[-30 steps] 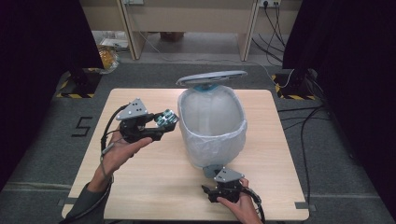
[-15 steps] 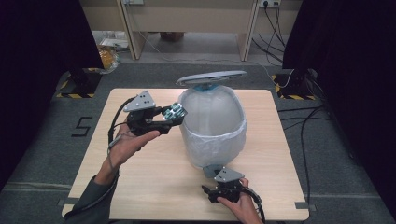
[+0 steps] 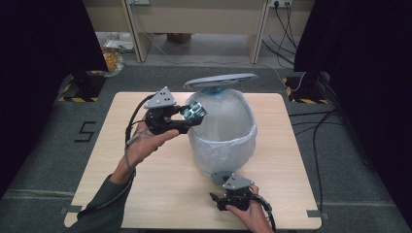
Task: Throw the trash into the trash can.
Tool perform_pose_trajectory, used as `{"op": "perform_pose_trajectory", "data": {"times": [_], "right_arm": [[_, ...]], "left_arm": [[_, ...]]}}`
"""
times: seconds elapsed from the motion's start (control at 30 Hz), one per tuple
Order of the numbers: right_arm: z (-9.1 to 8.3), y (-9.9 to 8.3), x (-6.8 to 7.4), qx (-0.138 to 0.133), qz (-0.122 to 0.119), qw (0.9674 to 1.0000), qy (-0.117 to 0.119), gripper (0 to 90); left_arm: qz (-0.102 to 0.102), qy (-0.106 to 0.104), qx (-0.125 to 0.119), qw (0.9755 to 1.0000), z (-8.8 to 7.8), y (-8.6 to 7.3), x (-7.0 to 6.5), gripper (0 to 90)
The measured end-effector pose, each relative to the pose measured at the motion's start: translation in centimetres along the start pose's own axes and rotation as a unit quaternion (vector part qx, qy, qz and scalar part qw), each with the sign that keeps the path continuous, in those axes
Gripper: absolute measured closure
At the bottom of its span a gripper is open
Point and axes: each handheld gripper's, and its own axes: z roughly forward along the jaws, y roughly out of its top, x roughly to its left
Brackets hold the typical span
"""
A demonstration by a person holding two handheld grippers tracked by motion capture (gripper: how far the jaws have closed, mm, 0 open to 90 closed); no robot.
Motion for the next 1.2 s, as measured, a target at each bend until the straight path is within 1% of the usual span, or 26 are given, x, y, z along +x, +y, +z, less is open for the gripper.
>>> {"op": "perform_pose_trajectory", "data": {"times": [0.07, 0.17, 0.2, 0.3, 0.4, 0.43, 0.47, 0.53, 0.57, 0.63, 0.73, 0.8, 1.0, 1.13, 1.2], "right_arm": [[0.0, 0.0, 0.0, 0.0, 0.0, 1.0, 0.0, 24.8], [0.0, 0.0, 0.0, 0.0, 0.0, 1.0, 0.0, 24.8], [0.0, 0.0, 0.0, 0.0, 0.0, 1.0, 0.0, 24.8], [0.0, 0.0, 0.0, 0.0, -0.001, 1.0, -0.001, 24.8], [0.0, 0.0, 0.0, 0.0, -0.001, 1.0, -0.001, 24.8], [0.0, 0.0, 0.0, 0.0, -0.001, 1.0, -0.001, 24.8], [0.0, 0.0, 0.0, 0.0, -0.001, 1.0, -0.001, 24.8], [0.0, 0.0, 0.0, 0.0, -0.001, 1.0, -0.001, 24.8], [0.0, 0.0, 0.0, 0.0, -0.002, 1.0, -0.001, 24.8], [0.0, 0.0, 0.0, 0.001, -0.002, 1.0, -0.001, 24.8], [0.0, 0.0, 0.0, 0.001, -0.002, 1.0, -0.001, 24.8], [0.0, 0.0, 0.0, 0.001, -0.003, 1.0, -0.002, 24.8], [0.0, 0.0, 0.0, 0.001, -0.003, 1.0, -0.001, 24.8], [0.0, 0.0, 0.0, 0.001, -0.003, 1.0, -0.001, 24.8], [0.0, 0.0, 0.0, 0.001, 0.0, 1.0, 0.001, 24.8]], "left_arm": [[0.0, -0.001, 0.0, 1.0, 0.2, 0.1, -0.1, 50.4], [0.002, -0.006, 0.004, 1.0, 1.1, 0.3, -0.2, 50.1], [0.002, -0.006, 0.004, 1.0, 1.1, 0.3, -0.2, 50.0], [-0.003, -0.01, 0.005, 0.9999, 2.0, 0.3, -0.3, 48.9], [-0.003, -0.014, 0.008, 0.9999, 2.7, 0.2, -0.4, 46.6], [-0.003, -0.014, 0.008, 0.9999, 2.7, 0.2, -0.4, 44.4], [-0.003, -0.015, 0.013, 0.9998, 3.2, 0.2, -0.4, 41.7], [-0.015, -0.017, 0.014, 0.9997, 3.6, 0.2, -0.4, 32.4], [-0.019, -0.018, 0.012, 0.9996, 3.7, 0.2, -0.4, 30.6], [-0.023, -0.016, 0.014, 0.9995, 3.9, 0.3, -0.4, 24.2], [-0.025, -0.011, 0.016, 0.9995, 4.0, 0.4, -0.4, 19.1], [-0.026, -0.01, 0.014, 0.9995, 3.9, 0.4, -0.4, 19.7], [-0.025, -0.009, 0.017, 0.9995, 3.8, 0.6, -0.4, 18.0], [-0.029, -0.009, 0.019, 0.9994, 3.4, 0.4, -0.2, 17.8], [-0.034, -0.008, 0.021, 0.9992, 2.9, 0.3, 0.0, 17.5]]}}
